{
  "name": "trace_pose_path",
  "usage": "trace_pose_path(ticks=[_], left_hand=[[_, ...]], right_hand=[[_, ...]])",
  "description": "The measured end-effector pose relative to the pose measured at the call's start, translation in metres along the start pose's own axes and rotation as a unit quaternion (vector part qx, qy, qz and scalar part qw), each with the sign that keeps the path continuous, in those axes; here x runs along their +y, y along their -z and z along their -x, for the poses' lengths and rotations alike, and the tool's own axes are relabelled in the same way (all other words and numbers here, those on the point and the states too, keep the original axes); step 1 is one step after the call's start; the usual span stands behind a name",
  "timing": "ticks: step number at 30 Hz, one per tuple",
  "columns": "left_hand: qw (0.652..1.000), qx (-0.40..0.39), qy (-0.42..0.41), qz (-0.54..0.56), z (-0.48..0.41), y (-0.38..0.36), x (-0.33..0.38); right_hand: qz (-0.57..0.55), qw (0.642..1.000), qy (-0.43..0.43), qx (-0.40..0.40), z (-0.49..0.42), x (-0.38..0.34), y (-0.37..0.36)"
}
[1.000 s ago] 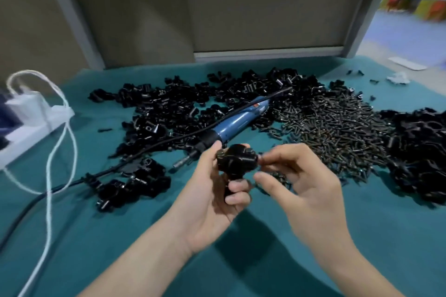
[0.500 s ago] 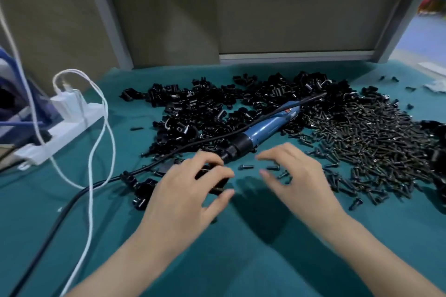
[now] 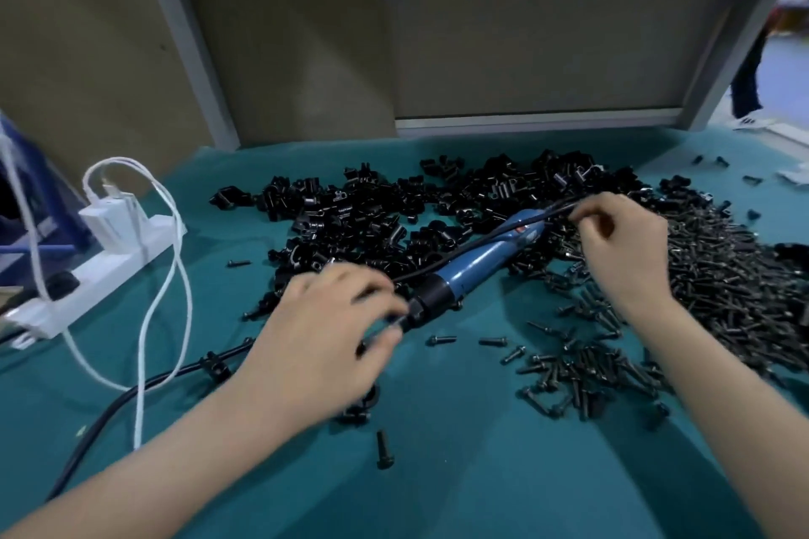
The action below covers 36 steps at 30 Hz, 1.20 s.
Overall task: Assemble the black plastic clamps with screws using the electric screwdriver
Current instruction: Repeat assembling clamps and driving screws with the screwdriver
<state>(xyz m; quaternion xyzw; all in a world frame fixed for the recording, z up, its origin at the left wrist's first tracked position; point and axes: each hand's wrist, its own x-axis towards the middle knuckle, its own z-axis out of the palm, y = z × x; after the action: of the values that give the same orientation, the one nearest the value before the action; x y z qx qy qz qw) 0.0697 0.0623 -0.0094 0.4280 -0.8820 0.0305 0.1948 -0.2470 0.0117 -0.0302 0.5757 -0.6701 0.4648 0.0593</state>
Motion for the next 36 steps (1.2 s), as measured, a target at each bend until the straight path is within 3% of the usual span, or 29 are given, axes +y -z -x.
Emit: trace_pose_path(ticks=[2, 4, 7, 9, 12, 14, 17, 19, 22, 24, 27, 31, 36], left_hand=[[0.995, 0.015, 0.046, 0.082, -0.046, -0.009, -0.005], [0.987, -0.052, 0.103, 0.112, -0.098, -0.026, -0.014], [0.975, -0.211, 0.057, 0.043, -0.149, -0.06, -0.02], [0.972, -0.236, 0.018, -0.01, -0.163, -0.074, -0.022], [0.985, -0.169, 0.018, 0.005, -0.17, -0.078, -0.031], [0.993, -0.057, 0.07, 0.07, -0.175, -0.071, -0.04], [0.958, 0.054, 0.165, 0.227, -0.197, -0.056, -0.046], [0.949, 0.039, 0.165, 0.267, -0.22, -0.056, -0.04], [0.928, -0.043, 0.119, 0.35, -0.257, -0.065, -0.017], [0.946, -0.076, 0.085, 0.304, -0.283, -0.077, -0.002], [0.987, -0.084, 0.05, 0.128, -0.317, -0.101, 0.007], [0.973, -0.229, 0.032, 0.011, -0.337, -0.138, 0.012], [0.965, -0.263, -0.011, -0.006, -0.343, -0.141, 0.01]], right_hand=[[0.012, 0.999, -0.018, 0.03, 0.008, 0.01, -0.003], [0.017, 1.0, -0.01, 0.019, 0.022, 0.014, -0.011], [0.016, 0.999, 0.046, 0.007, 0.032, 0.018, -0.016], [0.017, 0.998, 0.064, 0.008, 0.032, 0.019, -0.016], [0.012, 0.997, 0.071, -0.003, 0.033, 0.02, -0.017], [-0.003, 0.999, 0.038, 0.005, 0.033, 0.021, -0.018], [-0.046, 0.998, -0.043, 0.013, 0.03, 0.026, -0.018], [-0.064, 0.995, -0.075, 0.01, 0.03, 0.026, -0.018], [-0.087, 0.991, -0.103, 0.006, 0.031, 0.026, -0.018], [-0.093, 0.989, -0.116, 0.006, 0.03, 0.028, -0.018], [-0.098, 0.986, -0.131, 0.011, 0.03, 0.032, -0.021], [-0.109, 0.983, -0.146, 0.02, 0.029, 0.035, -0.021], [-0.104, 0.982, -0.159, 0.015, 0.028, 0.034, -0.022]])
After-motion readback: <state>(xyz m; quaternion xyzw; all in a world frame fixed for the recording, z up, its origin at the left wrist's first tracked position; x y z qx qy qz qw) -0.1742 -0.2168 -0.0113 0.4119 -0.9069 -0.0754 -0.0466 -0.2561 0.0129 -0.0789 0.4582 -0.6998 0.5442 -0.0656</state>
